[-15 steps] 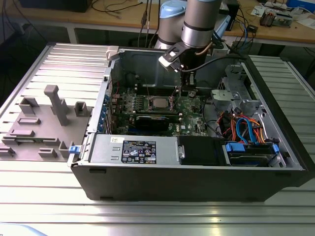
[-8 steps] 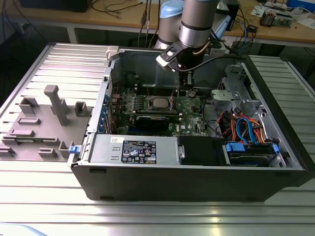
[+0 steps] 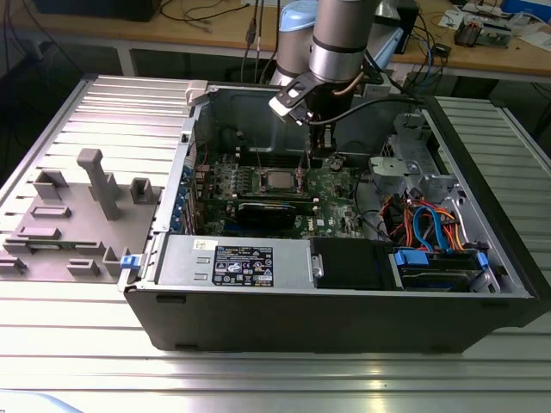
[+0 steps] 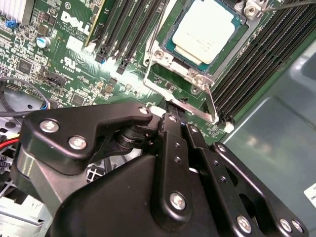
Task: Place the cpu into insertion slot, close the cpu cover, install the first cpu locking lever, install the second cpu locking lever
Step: 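Close the cpu cover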
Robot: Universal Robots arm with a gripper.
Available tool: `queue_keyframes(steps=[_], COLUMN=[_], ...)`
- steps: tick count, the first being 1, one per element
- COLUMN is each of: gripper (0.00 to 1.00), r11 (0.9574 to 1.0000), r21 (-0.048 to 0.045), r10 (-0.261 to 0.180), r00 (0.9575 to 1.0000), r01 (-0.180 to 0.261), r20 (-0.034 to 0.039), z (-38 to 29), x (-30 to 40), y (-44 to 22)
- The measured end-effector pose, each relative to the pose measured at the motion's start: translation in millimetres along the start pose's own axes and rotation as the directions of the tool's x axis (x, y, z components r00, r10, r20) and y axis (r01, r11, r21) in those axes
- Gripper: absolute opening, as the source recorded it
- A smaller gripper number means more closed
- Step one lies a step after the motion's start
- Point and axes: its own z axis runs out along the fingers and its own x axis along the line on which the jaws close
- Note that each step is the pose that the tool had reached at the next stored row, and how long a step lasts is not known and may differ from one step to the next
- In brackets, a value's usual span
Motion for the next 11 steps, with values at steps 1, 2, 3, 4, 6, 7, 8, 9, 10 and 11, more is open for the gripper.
queue_keyframes(steps=[1,2,3,4,6,7,8,9,10,11], gripper=[0.11,0.11,0.11,0.11,0.11,0.11,0.11,0.11,0.11,0.11], r11=[1.0,1.0,1.0,1.0,1.0,1.0,1.0,1.0,1.0,1.0], r21=[0.0,0.0,0.0,0.0,0.0,0.0001,0.0001,0.0,0.0,0.0], r10=[0.0,0.0,0.0,0.0,0.0,0.0,0.0,0.0,0.0,0.0], r00=[1.0,1.0,1.0,1.0,1.0,1.0,1.0,1.0,1.0,1.0], r01=[0.0,0.0,0.0,0.0,0.0,0.0,0.0,0.0,0.0,0.0], r20=[0.0,0.0,0.0,0.0,0.0,0.0001,0.0001,0.0001,0.0,0.0001], z=[0.0,0.0,0.0,0.0,0.1,0.2,0.3,0.3,0.5,0.5], x=[0.0,0.0,0.1,0.1,0.2,0.2,0.3,0.3,0.4,0.4], y=[-0.6,-1.6,-2.8,-4.9,-6.9,-8.2,-9.1,-10.2,-13.2,-14.2])
